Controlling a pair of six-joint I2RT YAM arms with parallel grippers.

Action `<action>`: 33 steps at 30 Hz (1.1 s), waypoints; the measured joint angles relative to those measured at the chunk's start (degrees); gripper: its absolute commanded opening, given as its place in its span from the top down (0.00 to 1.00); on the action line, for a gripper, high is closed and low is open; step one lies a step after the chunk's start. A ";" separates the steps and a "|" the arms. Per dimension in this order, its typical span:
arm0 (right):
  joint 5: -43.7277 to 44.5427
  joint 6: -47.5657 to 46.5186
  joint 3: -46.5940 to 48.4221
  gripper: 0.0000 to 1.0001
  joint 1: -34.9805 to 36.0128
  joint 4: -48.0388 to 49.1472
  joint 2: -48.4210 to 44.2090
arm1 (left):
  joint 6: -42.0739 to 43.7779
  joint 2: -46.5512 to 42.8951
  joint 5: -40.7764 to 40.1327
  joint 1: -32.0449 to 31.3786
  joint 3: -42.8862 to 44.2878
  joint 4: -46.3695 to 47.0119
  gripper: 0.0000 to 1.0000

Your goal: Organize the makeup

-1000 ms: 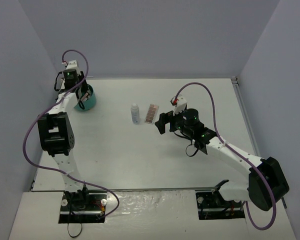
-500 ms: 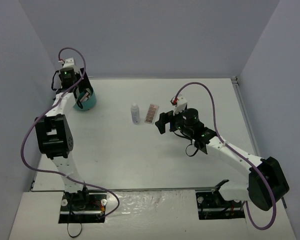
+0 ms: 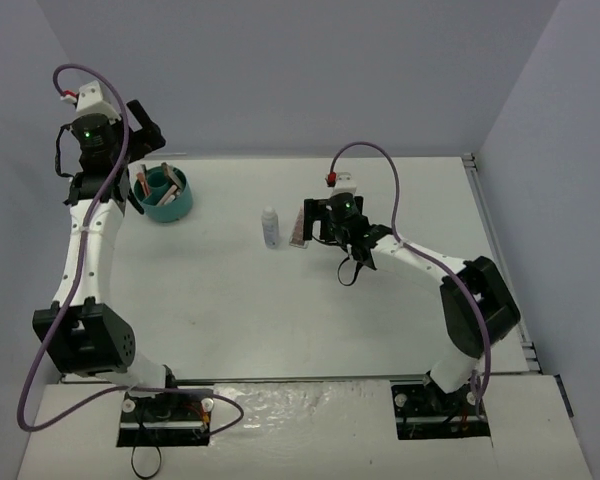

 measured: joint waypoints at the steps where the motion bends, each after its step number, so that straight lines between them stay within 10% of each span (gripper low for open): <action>1: 0.95 1.02 2.06 0.00 0.32 -0.25 2.68 | -0.51 -1.93 0.46 0.01 -0.03 -2.09 0.03; 10: 6.79 6.57 14.37 0.01 2.46 -2.49 19.89 | -2.63 -21.90 5.47 -0.03 -16.17 -11.69 0.03; 33: 14.17 4.71 11.74 0.12 3.15 0.69 24.05 | -2.78 -22.41 11.93 -0.05 -22.13 -15.27 0.03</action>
